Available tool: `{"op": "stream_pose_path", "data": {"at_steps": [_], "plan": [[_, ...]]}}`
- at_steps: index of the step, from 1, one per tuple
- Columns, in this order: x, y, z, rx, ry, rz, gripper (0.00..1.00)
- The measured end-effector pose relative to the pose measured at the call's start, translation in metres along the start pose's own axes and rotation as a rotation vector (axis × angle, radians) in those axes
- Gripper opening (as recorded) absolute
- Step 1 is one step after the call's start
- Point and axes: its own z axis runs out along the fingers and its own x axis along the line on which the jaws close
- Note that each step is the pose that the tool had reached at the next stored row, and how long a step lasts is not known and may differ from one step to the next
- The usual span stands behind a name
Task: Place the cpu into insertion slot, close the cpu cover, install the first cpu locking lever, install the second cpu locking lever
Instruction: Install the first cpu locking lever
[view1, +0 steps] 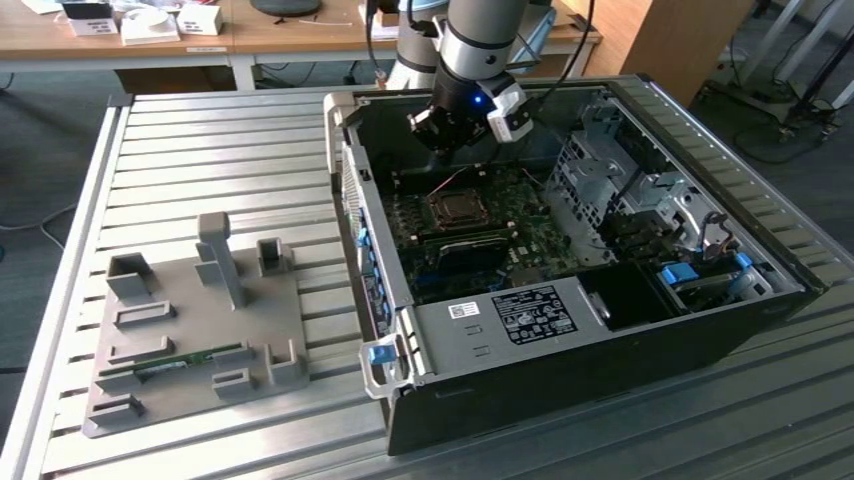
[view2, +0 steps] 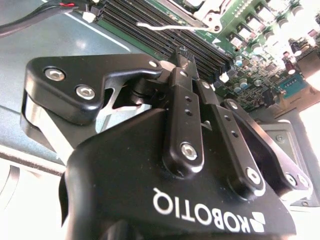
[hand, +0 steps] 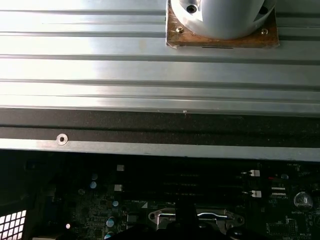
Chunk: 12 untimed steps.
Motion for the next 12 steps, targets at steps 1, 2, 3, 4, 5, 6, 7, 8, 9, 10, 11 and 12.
{"op": "stream_pose_path", "data": {"at_steps": [1, 2, 3, 4, 5, 6, 7, 8, 9, 10, 11, 12], "plan": [[0.0000, 0.0000, 0.0000, 0.0000, 0.0000, 0.000, 0.11], [0.0000, 0.0000, 0.0003, -0.0002, -0.0001, 0.000, 0.11], [0.0000, -0.0001, 0.0005, -0.0002, -0.0001, 0.000, 0.11], [0.0000, -0.0001, 0.0005, -0.0002, -0.0001, 0.000, 0.11], [0.0000, -0.0001, 0.0005, -0.0002, -0.0001, 0.000, 0.11], [0.0000, -0.0001, 0.0005, -0.0002, -0.0001, 0.000, 0.11], [0.0000, -0.0001, 0.0005, -0.0002, -0.0001, 0.000, 0.11], [0.0000, -0.0001, 0.0006, -0.0002, -0.0001, 0.000, 0.11], [0.0000, -0.0001, 0.0006, -0.0002, -0.0002, 0.000, 0.11], [0.0000, -0.0001, 0.0006, -0.0001, -0.0001, 0.000, 0.11], [0.0000, -0.0001, 0.0006, 0.0001, -0.0001, 0.000, 0.11], [0.0000, -0.0001, 0.0007, 0.0007, -0.0002, 0.000, 0.11]]}}
